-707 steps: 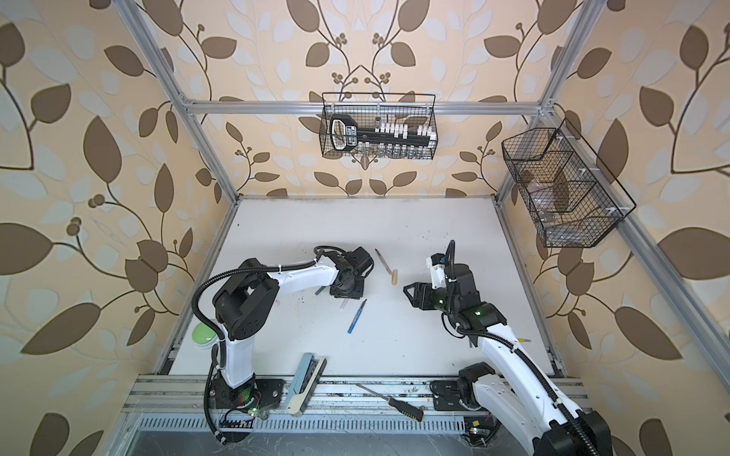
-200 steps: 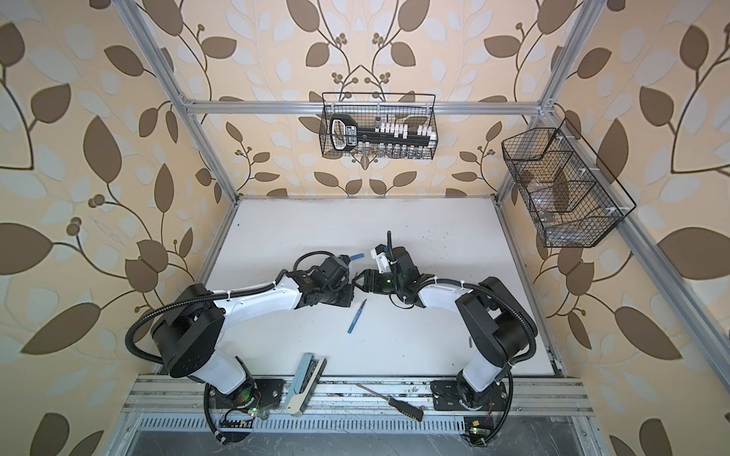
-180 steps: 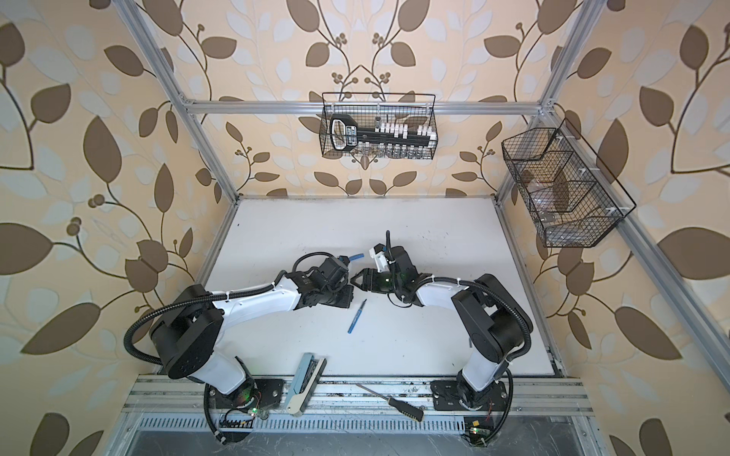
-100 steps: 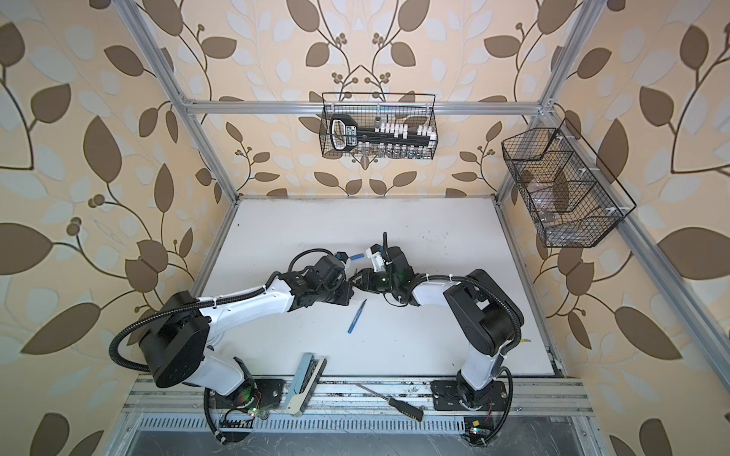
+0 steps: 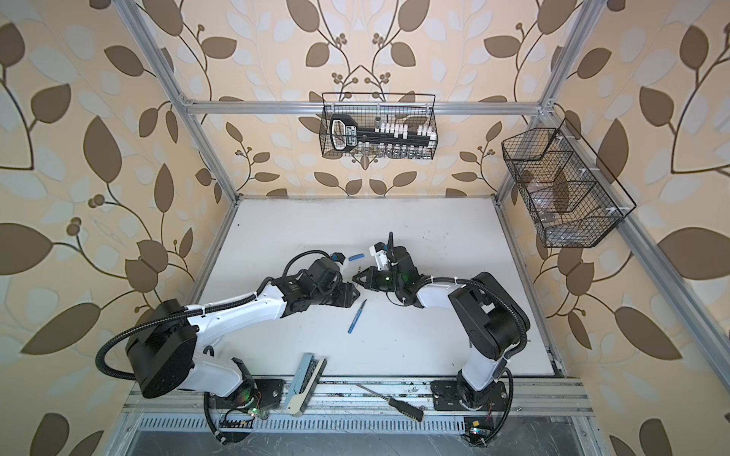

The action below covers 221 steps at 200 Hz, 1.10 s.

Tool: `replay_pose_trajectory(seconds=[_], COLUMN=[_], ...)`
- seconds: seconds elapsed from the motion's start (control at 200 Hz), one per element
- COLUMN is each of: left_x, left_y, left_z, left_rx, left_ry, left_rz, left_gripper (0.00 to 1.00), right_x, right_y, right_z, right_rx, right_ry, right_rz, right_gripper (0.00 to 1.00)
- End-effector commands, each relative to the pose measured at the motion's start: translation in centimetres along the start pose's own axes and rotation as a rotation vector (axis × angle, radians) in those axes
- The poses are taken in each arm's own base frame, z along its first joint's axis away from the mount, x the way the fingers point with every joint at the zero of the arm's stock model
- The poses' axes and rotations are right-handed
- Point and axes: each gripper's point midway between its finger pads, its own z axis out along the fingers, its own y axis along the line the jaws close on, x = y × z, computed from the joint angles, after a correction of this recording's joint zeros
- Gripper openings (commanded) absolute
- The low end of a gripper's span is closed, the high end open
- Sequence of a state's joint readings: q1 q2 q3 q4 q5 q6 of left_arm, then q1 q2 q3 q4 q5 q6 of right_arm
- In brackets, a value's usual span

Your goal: Insert the pens into the pen caps

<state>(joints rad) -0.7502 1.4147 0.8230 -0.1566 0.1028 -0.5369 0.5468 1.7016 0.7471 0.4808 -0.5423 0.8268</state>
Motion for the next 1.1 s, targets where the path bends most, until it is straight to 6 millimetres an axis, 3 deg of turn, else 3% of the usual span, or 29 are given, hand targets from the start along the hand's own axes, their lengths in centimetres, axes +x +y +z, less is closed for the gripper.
replay_pose_trajectory(seconds=[0.0,0.405,0.585,0.855,1.1], left_x=[-1.4,-0.8,-0.9,-0.9,-1.5], left_y=[-1.8,-1.4,-0.8,-0.3,-0.6], left_z=[-0.7,0.1,-0.1,-0.2,-0.6], left_rx=[0.118,0.120,0.095,0.074,0.087], left_ry=[-0.049,-0.002,-0.011,-0.009,-0.027], left_rz=[-0.037,-0.051,-0.056,-0.068,-0.073], left_gripper=[0.58,0.47,0.34,0.41,0.40], right_x=[-0.9,-1.2,-1.3,-1.4,-1.2], right_y=[1.4,3.2,3.6,4.6,4.8], right_z=[-0.7,-0.8,-0.9,-1.5,-1.5], right_rx=[-0.044,-0.128,-0.148,-0.185,-0.185], right_ry=[-0.054,-0.072,-0.074,-0.088,-0.089], right_rz=[-0.011,0.002,0.004,0.005,0.003], right_gripper=[0.00,0.00,0.00,0.00,0.00])
